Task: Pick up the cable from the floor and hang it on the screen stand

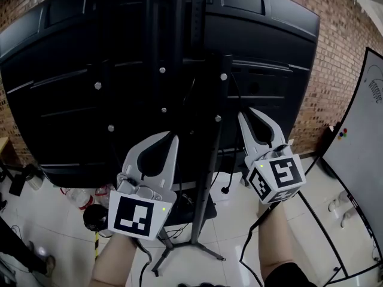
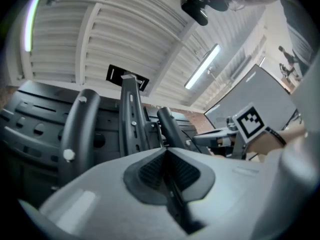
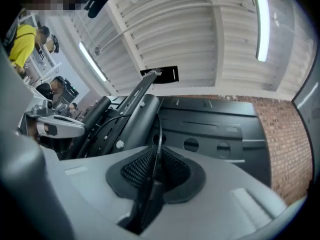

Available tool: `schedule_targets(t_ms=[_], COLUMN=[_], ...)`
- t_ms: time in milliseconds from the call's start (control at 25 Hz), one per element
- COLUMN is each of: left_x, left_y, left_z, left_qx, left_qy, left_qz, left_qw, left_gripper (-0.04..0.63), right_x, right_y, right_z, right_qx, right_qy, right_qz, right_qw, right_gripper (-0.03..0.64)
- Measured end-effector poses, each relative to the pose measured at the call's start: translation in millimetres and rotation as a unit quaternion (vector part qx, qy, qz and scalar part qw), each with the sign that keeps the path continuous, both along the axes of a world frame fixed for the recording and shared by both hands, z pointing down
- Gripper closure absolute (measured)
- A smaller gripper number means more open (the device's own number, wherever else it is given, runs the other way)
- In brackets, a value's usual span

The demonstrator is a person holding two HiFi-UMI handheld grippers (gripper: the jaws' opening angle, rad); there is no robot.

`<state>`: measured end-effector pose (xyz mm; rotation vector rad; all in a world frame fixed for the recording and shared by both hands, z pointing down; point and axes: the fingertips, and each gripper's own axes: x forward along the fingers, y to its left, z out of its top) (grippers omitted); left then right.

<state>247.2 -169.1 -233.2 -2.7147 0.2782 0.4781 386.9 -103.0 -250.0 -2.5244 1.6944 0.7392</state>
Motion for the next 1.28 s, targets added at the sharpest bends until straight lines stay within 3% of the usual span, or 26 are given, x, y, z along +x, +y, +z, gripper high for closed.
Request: schedule_targets(t_ms=[120,440,800,920,1160,1280], left_x=[-13,-31,-24,-29,-39,-42], left_y=[-2,28,47,47,25,17], left_z=[4,-1,52,74,142,170], left_qx=[-0.003,0.003,-0.045,-0.067,-0.098,-0.133], left_qy=[0.001,0.026,-0.025,-0.036,-0.086,-0.106], left_qz=[-0.028,-0.030,-0.028,-0.038,-0.078,-0.087], left_qw=[0.9996,0.9992,0.9983,0.9964,0.9883,0.9816], left_gripper=[0.591,0.591,0.591,0.591,0.591,0.591], right_x=[-6,-49,-94,-104,-115,-124], right_y=[15,59,69,61,37,25], right_z=[0,-7,47,74,133,153], right_qx=[0.014,0.050,0.014,-0.007,-0.048,-0.062], right_qy=[0.014,0.038,-0.008,0.004,-0.036,-0.054], right_qz=[0.010,-0.018,-0.091,-0.105,-0.131,-0.148], right_qw=[1.000,0.998,0.996,0.994,0.990,0.986], right_gripper=[0.533,0.535,0.576,0.586,0.601,0.609])
